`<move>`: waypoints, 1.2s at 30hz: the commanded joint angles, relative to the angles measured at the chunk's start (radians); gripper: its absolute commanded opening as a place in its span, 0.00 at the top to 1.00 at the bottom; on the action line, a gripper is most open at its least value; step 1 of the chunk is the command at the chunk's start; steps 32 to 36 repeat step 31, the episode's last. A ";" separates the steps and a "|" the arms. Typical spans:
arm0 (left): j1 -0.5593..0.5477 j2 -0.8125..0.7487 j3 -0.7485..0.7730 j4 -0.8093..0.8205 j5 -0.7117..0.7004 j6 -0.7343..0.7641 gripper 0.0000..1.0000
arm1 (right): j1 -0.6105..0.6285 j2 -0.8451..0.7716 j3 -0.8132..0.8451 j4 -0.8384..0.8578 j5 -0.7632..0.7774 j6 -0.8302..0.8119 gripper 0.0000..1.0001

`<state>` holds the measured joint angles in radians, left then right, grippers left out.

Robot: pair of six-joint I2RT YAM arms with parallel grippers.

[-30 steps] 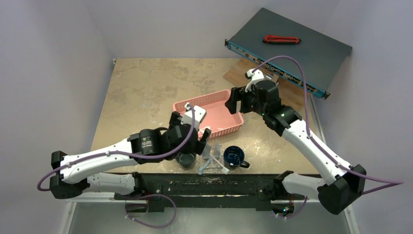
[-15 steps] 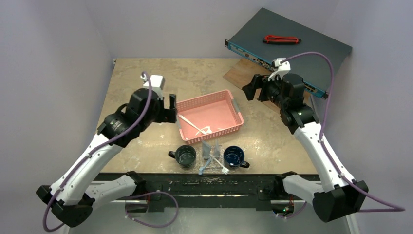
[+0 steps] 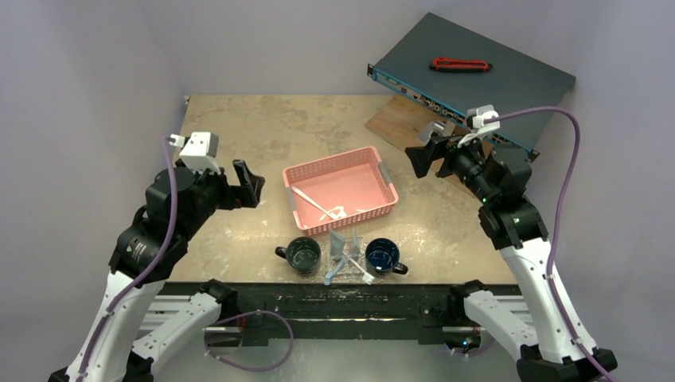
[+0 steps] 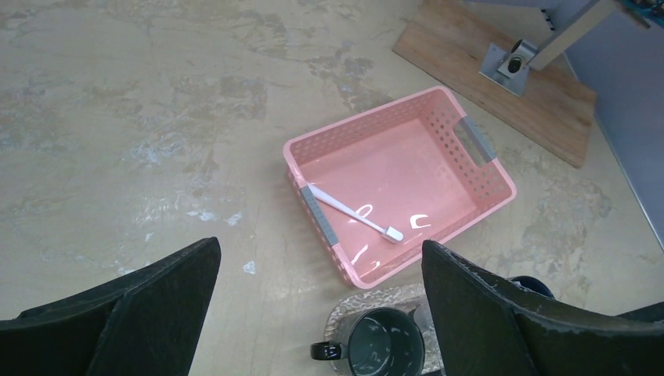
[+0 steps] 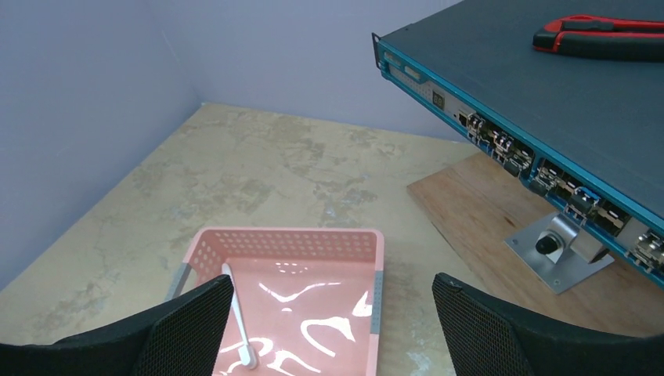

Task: Prepare toiletry sets of a toothbrush and toothpaste on the tray

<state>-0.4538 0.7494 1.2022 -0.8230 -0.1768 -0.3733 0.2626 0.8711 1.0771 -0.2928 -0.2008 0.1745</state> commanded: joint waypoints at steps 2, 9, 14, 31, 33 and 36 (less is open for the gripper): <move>0.004 -0.054 -0.076 0.055 0.076 0.010 0.00 | -0.003 -0.065 -0.060 -0.027 -0.019 -0.028 0.01; 0.004 -0.168 -0.211 0.078 0.097 0.010 0.00 | -0.002 -0.135 -0.170 0.007 -0.026 0.000 0.01; 0.004 -0.237 -0.285 0.078 0.159 0.011 0.00 | -0.002 -0.179 -0.248 0.071 -0.048 0.029 0.01; 0.004 -0.314 -0.343 0.114 0.258 0.031 0.00 | -0.002 -0.198 -0.325 0.155 -0.075 0.046 0.01; 0.004 -0.314 -0.343 0.114 0.258 0.031 0.00 | -0.002 -0.198 -0.325 0.155 -0.075 0.046 0.01; 0.004 -0.314 -0.343 0.114 0.258 0.031 0.00 | -0.002 -0.198 -0.325 0.155 -0.075 0.046 0.01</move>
